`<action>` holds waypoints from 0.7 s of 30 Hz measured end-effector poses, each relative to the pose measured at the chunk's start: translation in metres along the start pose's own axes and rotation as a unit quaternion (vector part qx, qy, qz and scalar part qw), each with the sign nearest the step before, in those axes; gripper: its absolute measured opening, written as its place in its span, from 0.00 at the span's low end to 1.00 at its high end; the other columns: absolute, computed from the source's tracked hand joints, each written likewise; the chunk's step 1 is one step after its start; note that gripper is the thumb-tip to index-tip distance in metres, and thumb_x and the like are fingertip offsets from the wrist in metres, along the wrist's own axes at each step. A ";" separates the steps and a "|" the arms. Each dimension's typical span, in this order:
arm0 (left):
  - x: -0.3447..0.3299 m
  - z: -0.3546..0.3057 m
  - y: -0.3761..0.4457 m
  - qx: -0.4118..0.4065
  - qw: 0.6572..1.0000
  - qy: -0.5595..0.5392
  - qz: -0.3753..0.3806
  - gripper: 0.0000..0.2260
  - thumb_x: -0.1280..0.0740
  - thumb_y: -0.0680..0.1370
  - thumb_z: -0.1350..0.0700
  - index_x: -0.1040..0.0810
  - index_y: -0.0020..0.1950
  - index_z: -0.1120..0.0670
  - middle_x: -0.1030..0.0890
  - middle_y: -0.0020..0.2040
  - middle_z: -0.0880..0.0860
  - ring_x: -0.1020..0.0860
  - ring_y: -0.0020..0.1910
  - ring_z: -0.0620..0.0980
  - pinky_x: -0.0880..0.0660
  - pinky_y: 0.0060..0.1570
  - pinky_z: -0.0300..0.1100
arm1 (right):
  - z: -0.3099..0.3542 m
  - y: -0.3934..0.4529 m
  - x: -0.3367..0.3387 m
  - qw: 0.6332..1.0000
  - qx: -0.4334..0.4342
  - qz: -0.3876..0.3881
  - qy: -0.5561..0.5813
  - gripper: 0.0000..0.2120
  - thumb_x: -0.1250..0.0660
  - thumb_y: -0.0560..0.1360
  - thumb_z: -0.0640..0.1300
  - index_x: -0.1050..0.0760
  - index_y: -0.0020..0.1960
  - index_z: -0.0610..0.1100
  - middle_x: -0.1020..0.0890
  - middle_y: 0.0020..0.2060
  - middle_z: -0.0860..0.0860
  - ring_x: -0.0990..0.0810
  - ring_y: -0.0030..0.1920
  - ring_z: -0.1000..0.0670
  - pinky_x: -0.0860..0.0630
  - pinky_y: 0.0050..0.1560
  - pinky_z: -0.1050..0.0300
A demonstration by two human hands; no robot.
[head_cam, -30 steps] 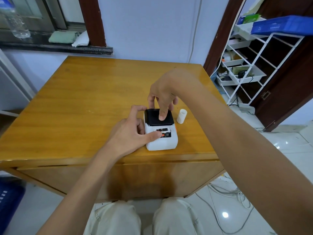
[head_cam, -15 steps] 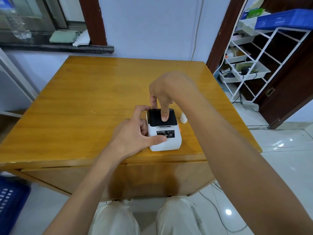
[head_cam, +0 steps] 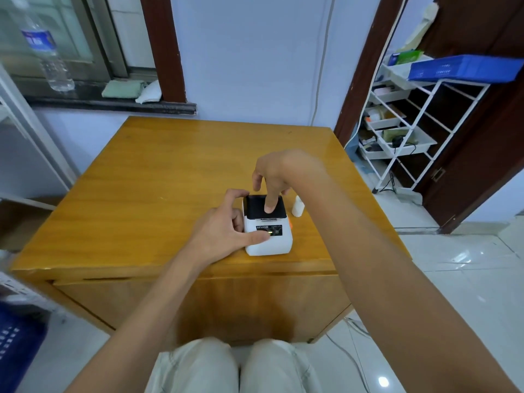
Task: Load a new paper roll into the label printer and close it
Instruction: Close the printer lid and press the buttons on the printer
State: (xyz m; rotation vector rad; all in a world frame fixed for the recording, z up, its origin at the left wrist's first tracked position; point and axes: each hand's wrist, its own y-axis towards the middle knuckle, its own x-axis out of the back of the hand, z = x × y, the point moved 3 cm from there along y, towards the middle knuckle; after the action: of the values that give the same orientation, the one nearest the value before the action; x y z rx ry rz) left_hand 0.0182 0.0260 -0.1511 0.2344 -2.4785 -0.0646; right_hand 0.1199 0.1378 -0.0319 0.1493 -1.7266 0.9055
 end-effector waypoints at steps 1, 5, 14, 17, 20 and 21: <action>0.000 -0.001 -0.001 -0.001 1.000 -0.006 0.001 0.44 0.24 0.62 0.31 0.35 0.74 0.43 0.20 0.33 0.48 0.23 0.30 0.42 0.24 0.39 0.55 | 0.000 -0.003 -0.002 1.000 -0.006 -0.008 0.013 0.34 0.17 0.70 0.50 0.24 0.74 0.51 0.17 0.49 0.51 0.16 0.50 0.46 0.19 0.57 0.50; 0.001 -0.005 -0.006 -0.006 1.000 0.003 -0.010 0.42 0.26 0.64 0.32 0.35 0.74 0.44 0.20 0.33 0.46 0.22 0.31 0.42 0.25 0.38 0.51 | 0.002 -0.025 -0.013 0.991 -0.012 -0.127 -0.029 0.29 0.23 0.75 0.54 0.27 0.74 0.53 0.18 0.54 0.52 0.18 0.59 0.44 0.23 0.54 0.51; 0.000 -0.008 -0.014 -0.023 0.994 0.102 -0.012 0.30 0.36 0.77 0.38 0.38 0.78 0.43 0.19 0.38 0.44 0.21 0.36 0.47 0.24 0.39 0.50 | -0.009 -0.070 -0.152 0.834 -0.045 -0.421 0.353 0.09 0.39 0.83 0.47 0.28 0.62 0.51 0.24 0.31 0.55 0.21 0.34 0.49 0.25 0.35 0.49; 0.001 -0.009 -0.014 -0.022 0.994 0.110 -0.010 0.29 0.36 0.80 0.42 0.40 0.80 0.42 0.18 0.39 0.45 0.21 0.36 0.46 0.25 0.39 0.49 | -0.014 -0.061 -0.170 0.802 -0.029 -0.394 0.448 0.12 0.40 0.83 0.47 0.28 0.66 0.52 0.25 0.32 0.54 0.24 0.34 0.52 0.30 0.38 0.49; 0.001 -0.010 -0.016 -0.023 0.991 0.129 -0.009 0.31 0.36 0.80 0.40 0.41 0.82 0.41 0.18 0.39 0.44 0.21 0.36 0.47 0.25 0.37 0.48 | -0.014 -0.059 -0.165 0.829 -0.011 -0.366 0.423 0.19 0.40 0.84 0.49 0.31 0.74 0.51 0.25 0.35 0.54 0.23 0.36 0.53 0.30 0.37 0.52; 0.000 -0.011 -0.015 -0.019 0.989 0.144 -0.011 0.32 0.36 0.79 0.39 0.42 0.82 0.41 0.18 0.39 0.44 0.21 0.36 0.47 0.25 0.37 0.48 | -0.014 -0.059 -0.162 0.843 -0.006 -0.349 0.410 0.21 0.40 0.84 0.50 0.33 0.76 0.51 0.25 0.35 0.55 0.23 0.37 0.52 0.30 0.37 0.53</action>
State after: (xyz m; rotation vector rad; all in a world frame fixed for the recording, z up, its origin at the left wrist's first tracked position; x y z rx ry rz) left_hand 0.0271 0.0112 -0.1441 0.2373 -2.1855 -0.0825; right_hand 0.2210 0.0517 -0.1420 0.3063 -0.7611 0.3097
